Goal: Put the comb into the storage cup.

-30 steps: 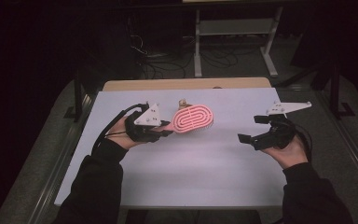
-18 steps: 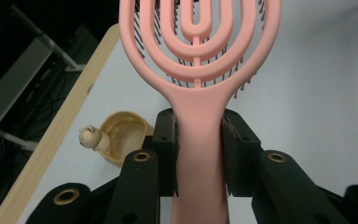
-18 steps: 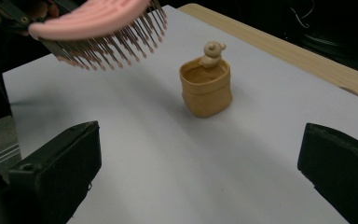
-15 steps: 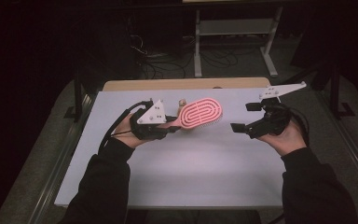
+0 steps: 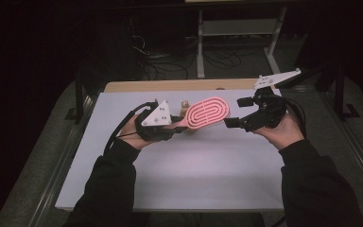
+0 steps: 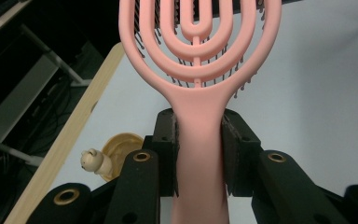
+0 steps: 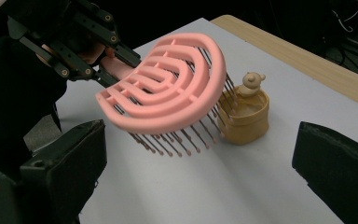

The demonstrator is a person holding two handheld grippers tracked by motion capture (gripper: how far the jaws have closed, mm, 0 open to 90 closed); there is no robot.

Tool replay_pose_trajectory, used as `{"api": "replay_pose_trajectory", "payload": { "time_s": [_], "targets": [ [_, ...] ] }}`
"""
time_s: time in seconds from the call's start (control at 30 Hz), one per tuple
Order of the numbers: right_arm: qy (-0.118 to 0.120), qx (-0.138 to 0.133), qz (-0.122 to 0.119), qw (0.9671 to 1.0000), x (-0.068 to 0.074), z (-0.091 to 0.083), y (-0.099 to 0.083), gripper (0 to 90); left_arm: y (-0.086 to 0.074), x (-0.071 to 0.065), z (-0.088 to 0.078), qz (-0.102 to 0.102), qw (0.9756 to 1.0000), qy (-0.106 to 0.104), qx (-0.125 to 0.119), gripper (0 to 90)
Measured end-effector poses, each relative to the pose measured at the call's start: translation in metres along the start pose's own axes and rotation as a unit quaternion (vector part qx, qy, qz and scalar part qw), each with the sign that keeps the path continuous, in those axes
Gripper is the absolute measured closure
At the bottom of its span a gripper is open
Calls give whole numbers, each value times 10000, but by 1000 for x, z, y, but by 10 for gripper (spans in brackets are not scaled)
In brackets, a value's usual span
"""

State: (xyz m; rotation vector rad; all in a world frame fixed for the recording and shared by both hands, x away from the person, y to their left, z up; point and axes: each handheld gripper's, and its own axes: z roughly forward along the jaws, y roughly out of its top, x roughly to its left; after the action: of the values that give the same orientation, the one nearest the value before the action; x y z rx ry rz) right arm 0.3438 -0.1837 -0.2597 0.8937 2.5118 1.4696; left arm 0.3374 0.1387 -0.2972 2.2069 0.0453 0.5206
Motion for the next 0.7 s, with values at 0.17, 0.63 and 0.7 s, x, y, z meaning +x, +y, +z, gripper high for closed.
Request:
{"api": "replay_pose_trajectory", "payload": {
  "time_s": [0.17, 0.63, 0.7],
  "targets": [
    [156, -130, 138, 9997, 0, 0, 4, 60, -1, -4, 2, 88, 9999, -33, 85, 705],
    [564, -148, 987, 9934, -12, 8, 10, 161, -2, -8, 6, 171, 9996, 209, 14, 704],
    [539, -41, 1086, 9926, -14, 10, 9, 173, -2, -8, 6, 166, 9995, 272, -19, 704]
  ]
}}
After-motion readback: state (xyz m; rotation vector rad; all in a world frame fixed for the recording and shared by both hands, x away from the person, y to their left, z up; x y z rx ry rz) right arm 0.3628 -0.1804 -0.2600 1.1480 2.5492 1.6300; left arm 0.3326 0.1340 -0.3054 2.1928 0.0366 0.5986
